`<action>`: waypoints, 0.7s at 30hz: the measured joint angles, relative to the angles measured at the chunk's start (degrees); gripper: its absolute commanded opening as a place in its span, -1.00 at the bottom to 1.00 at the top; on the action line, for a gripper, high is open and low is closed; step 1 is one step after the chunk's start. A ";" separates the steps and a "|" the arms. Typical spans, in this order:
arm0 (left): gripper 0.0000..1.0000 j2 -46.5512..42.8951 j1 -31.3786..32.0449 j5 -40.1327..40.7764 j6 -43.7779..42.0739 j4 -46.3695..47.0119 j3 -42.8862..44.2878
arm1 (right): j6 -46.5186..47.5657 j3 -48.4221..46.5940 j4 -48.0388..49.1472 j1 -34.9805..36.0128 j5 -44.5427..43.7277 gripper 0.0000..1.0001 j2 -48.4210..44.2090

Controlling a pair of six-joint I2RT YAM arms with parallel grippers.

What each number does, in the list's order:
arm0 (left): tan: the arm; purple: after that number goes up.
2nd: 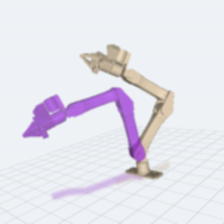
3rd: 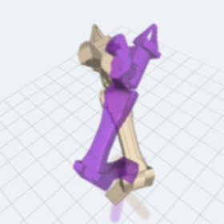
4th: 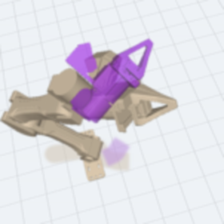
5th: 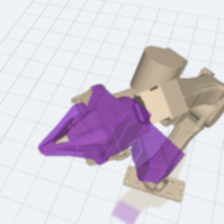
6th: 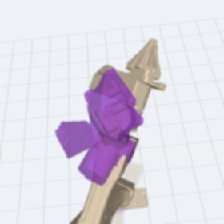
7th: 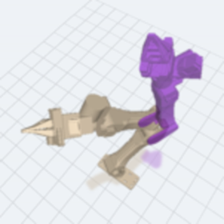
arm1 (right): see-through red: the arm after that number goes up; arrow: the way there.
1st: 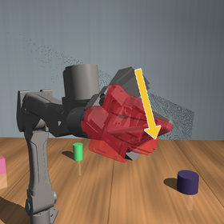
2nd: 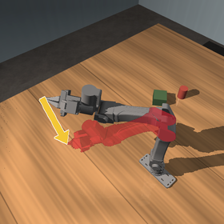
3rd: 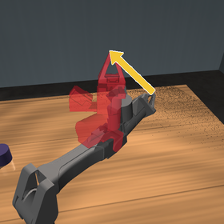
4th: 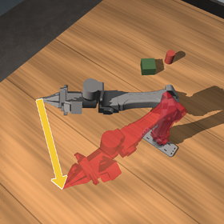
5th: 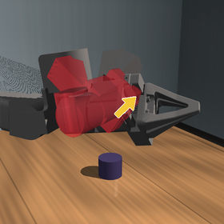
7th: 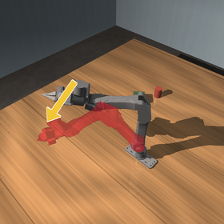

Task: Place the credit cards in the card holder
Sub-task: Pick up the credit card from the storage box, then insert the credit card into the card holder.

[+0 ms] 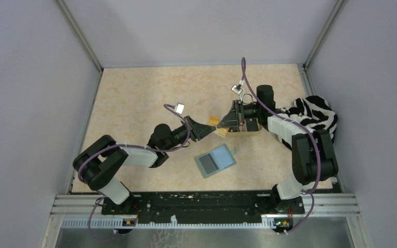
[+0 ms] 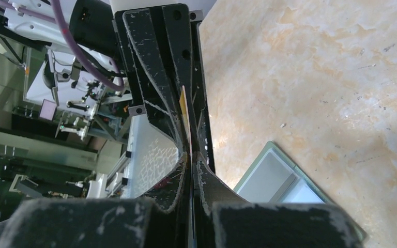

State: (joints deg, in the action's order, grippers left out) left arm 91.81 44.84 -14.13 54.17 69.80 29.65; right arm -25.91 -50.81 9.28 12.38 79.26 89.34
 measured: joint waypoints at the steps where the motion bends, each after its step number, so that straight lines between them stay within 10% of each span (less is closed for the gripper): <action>1: -1.00 0.00 0.00 0.02 0.09 0.04 0.00 | 0.17 0.00 -0.04 0.00 -0.02 -1.00 0.00; 9: -1.00 -2.58 -0.46 -1.79 -5.51 -0.39 -2.12 | 19.76 -7.61 -20.57 0.00 -1.70 0.03 0.55; 21: -1.00 -10.21 -4.22 -23.37 -33.33 -41.48 9.79 | 58.45 -14.47 -50.66 2.38 -4.63 0.05 -0.28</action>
State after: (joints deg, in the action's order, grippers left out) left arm 81.60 40.62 -37.50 20.84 28.32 39.44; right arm 32.53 -65.28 -41.39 14.76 74.63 89.06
